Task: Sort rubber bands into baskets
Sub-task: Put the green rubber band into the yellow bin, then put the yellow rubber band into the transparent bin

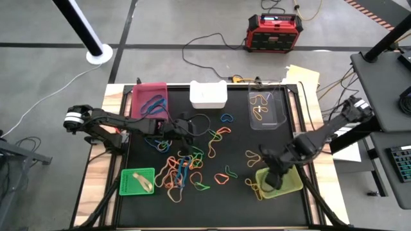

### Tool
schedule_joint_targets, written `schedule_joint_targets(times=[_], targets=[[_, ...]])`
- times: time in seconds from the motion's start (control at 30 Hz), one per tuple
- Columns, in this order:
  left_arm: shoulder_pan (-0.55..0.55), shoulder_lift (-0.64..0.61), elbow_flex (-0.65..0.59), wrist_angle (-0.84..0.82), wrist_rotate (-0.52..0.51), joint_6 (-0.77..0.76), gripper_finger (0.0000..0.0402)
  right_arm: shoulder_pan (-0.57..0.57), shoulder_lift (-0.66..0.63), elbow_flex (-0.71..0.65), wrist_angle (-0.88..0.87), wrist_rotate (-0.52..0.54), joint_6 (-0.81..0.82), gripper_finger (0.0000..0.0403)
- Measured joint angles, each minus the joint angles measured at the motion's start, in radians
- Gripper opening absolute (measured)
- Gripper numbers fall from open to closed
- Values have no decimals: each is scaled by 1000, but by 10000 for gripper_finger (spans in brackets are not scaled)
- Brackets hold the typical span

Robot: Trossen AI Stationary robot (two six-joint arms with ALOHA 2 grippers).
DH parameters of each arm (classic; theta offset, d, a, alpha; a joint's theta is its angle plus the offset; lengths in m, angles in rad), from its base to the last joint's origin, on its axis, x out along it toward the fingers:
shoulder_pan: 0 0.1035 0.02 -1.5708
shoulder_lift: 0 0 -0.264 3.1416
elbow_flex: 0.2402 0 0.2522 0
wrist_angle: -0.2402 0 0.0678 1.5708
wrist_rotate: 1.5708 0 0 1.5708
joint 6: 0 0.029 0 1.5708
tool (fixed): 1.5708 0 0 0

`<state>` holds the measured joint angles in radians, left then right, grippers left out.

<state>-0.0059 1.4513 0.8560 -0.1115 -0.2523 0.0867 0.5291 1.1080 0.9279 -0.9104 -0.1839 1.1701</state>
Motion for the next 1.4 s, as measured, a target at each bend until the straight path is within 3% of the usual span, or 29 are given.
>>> schedule_joint_targets(times=[0.13, 0.27, 0.63, 0.8, 0.93, 1.1, 1.4], targets=[[0, 0, 0, 15, 0, 5, 123, 77, 1, 0, -97, -3, 235, 9], [0, 1, 0, 15, 0, 6, 123, 115, 17, 0, -95, 0, 332, 16], [0, 1, 0, 14, 0, 6, 123, 125, 44, 0, -99, 2, 350, 99], [0, 2, 0, 31, 0, 8, 123, 103, 40, 1, -101, 80, 349, 129], [0, 2, 0, 44, 0, 14, 123, 59, 40, 38, -105, 160, 297, 147], [0, -7, 0, 67, 0, 36, 123, -23, 42, 66, -94, 365, 142, 163], [0, -62, 0, 70, 0, 63, 123, -219, 170, 65, -55, 372, -94, 189]])
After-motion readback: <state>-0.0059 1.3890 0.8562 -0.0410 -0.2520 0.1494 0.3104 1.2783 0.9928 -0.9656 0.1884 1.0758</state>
